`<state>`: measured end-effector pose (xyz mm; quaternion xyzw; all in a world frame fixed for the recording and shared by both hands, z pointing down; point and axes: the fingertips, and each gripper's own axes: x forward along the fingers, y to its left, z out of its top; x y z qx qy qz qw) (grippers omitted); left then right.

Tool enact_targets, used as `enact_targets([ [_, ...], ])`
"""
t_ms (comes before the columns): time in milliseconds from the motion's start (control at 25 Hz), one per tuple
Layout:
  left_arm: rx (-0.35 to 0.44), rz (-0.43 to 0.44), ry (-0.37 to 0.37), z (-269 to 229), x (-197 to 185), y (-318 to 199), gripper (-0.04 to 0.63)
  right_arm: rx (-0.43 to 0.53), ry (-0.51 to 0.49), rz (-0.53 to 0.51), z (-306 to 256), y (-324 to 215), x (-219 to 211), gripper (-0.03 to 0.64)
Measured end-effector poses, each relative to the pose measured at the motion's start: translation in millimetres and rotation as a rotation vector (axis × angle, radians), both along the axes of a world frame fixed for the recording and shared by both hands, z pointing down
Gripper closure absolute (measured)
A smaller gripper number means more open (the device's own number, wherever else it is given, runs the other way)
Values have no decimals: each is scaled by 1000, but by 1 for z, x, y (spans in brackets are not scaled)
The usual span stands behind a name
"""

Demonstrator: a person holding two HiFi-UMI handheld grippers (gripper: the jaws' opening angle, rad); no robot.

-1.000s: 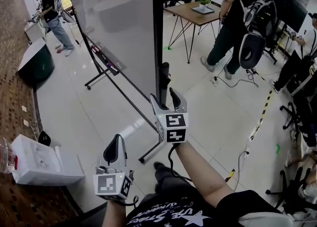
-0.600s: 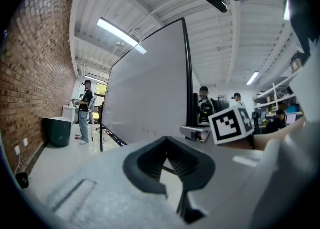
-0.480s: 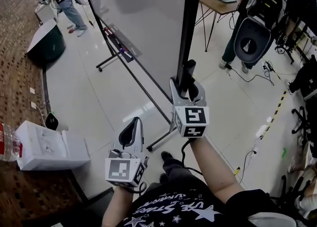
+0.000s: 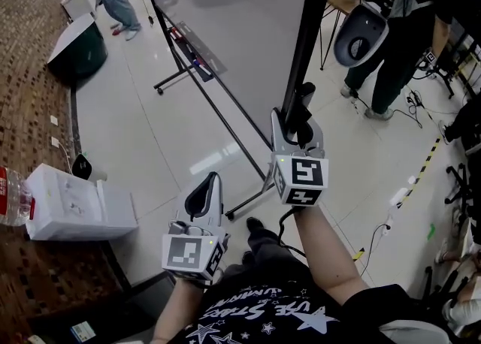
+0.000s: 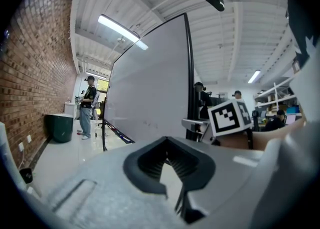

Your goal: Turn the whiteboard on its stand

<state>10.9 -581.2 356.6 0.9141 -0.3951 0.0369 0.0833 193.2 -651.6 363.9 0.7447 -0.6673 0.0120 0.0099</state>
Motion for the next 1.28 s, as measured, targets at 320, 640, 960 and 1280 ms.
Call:
enact_targets([
  [320,-18,-11,0,3,-18,31,589,10,2,5,-12,47,-7,451],
  [640,-62,-52,-23,22,-27,84,589,2,-4,5,-14,110,-17,446],
  [960,-39,-203,-38,24,-41,176,589,22,-17,-2,-16,185,-37,445],
  [1280,-56,-314,-61,26,-69,258,589,-5,-14,-24,-11,236,-54,443],
])
